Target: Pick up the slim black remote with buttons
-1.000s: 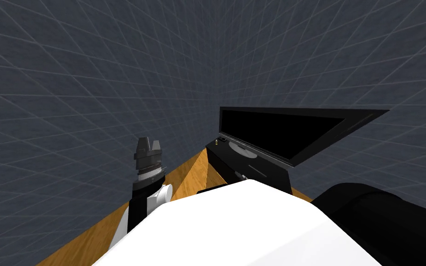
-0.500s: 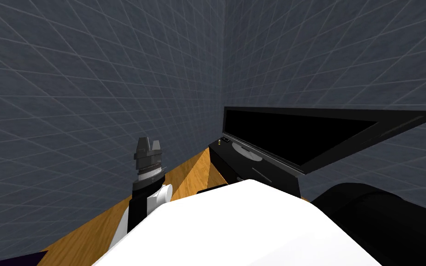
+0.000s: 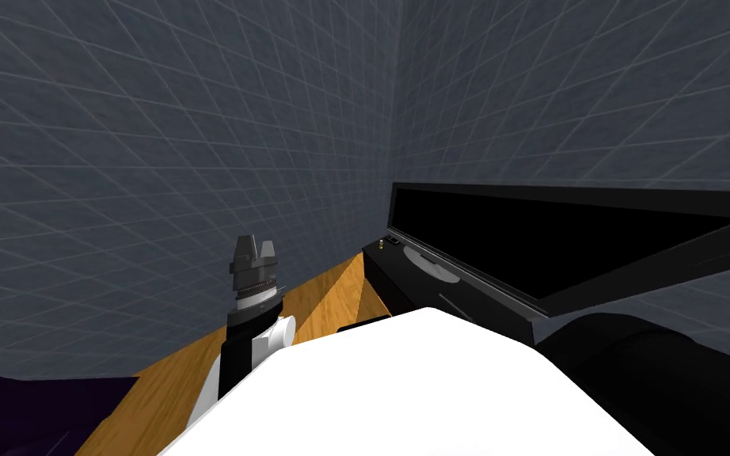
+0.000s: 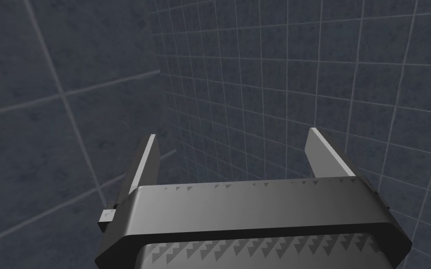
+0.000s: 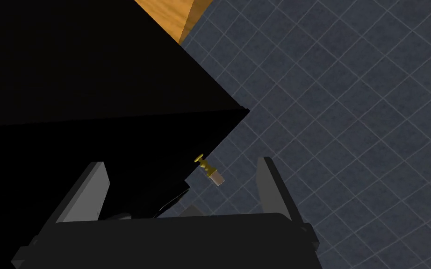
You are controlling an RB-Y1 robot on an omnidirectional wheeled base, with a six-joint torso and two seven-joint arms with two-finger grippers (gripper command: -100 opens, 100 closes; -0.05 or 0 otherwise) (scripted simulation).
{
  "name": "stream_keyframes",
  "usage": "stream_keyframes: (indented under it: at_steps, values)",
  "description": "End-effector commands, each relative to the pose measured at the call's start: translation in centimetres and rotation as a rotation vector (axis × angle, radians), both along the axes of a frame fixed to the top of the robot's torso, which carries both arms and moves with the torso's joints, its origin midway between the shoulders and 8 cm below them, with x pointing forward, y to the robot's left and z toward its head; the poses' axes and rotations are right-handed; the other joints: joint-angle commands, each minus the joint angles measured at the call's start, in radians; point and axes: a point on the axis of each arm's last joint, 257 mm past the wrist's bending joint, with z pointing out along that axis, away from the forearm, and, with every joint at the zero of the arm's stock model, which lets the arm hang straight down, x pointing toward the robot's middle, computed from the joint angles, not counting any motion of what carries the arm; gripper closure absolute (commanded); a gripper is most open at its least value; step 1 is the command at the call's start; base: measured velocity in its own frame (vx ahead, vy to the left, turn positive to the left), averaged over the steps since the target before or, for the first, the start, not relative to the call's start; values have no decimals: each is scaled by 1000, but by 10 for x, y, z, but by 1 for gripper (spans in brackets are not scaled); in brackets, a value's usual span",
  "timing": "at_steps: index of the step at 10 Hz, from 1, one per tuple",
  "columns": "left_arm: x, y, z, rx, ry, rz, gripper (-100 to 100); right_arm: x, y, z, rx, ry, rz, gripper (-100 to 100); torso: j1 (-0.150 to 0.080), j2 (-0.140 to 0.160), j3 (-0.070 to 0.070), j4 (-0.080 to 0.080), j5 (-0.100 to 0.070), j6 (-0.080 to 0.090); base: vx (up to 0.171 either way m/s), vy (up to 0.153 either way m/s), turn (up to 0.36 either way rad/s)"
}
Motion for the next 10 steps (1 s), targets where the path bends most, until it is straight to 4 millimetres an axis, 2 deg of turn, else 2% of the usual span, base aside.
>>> stream_keyframes:
  at_steps: [1,2,4,5,7,8,10]
  values:
    - [0,0,0,0,0,0,0,-16,-11,-14,-46,41,9,-100,0,0,0,0,0,0,-13,-29,132]
    - [0,0,0,0,0,0,0,-16,-11,-14,-46,41,9,-100,0,0,0,0,0,1,-5,-16,-46]
    - [0,0,0,0,0,0,0,-32,-29,-27,-108,83,42,-100,1,0,0,0,0,0,-11,-15,190]
    - [0,0,0,0,0,0,0,-43,-44,-35,-163,113,78,-100,0,0,0,0,0,1,-14,-24,241]
    - [0,0,0,0,0,0,0,-54,-57,-41,-185,142,66,-100,0,0,0,0,0,1,-7,-20,60]
    - [0,0,0,0,0,0,0,-66,-75,-47,-245,175,100,-100,1,0,0,0,0,2,-10,-11,222]
    - [0,0,0,0,0,0,0,-71,-81,-49,-253,187,95,-100,0,0,0,0,0,1,-8,-16,52]
